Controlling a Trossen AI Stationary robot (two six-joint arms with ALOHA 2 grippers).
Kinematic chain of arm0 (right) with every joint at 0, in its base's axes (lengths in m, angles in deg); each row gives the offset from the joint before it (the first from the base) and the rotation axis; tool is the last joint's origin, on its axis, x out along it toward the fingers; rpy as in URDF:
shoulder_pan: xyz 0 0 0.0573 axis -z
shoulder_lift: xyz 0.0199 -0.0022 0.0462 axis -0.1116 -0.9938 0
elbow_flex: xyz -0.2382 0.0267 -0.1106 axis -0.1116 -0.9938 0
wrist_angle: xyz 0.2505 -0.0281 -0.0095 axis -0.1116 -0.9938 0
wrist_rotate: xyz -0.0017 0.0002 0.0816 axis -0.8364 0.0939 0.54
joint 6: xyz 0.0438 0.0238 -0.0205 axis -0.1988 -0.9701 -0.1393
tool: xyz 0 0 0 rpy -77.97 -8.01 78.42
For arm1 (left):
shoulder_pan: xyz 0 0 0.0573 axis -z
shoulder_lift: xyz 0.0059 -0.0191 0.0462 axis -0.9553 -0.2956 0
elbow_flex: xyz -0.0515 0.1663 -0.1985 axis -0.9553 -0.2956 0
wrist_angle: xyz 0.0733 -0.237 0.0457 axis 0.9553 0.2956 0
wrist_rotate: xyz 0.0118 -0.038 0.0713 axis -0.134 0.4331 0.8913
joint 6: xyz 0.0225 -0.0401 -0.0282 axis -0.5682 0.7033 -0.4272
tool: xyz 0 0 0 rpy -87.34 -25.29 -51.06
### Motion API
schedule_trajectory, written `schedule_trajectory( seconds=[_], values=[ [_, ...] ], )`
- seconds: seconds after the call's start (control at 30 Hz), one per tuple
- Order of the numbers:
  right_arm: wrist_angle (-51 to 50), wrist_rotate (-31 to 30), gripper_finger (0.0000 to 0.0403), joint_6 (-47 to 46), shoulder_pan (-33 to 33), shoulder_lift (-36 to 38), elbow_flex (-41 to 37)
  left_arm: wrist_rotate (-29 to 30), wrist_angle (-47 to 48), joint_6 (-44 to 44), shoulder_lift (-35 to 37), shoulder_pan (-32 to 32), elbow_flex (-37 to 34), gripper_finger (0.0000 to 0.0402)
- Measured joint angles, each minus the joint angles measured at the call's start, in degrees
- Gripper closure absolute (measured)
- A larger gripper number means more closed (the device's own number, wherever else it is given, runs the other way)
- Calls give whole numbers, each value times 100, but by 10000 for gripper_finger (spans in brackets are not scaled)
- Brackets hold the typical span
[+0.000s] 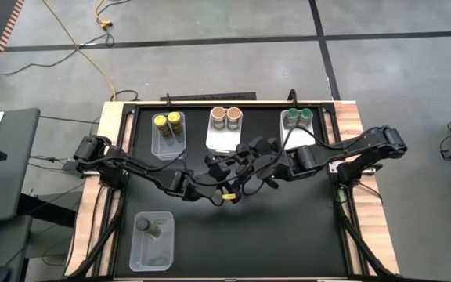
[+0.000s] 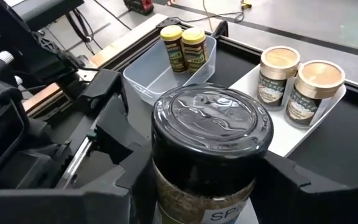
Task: Sort spices by type
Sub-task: Put the black spice bottle into the bottom transparent bin
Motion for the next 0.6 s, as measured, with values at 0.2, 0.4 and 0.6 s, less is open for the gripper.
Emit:
schedule_trajectory(
  seconds=[0.2, 0.4, 0.6],
  values=[
    [121, 395, 177, 517, -76, 32, -2, -206, 49, -320, 0, 49, 0, 106],
    [684, 1126, 177, 1419, -213, 118, -2, -612, -13, -376, 7, 60, 0, 106],
    [674, 1200, 177, 1514, -280, 118, 0, -598, -157, -319, 7, 67, 0, 106]
  ],
)
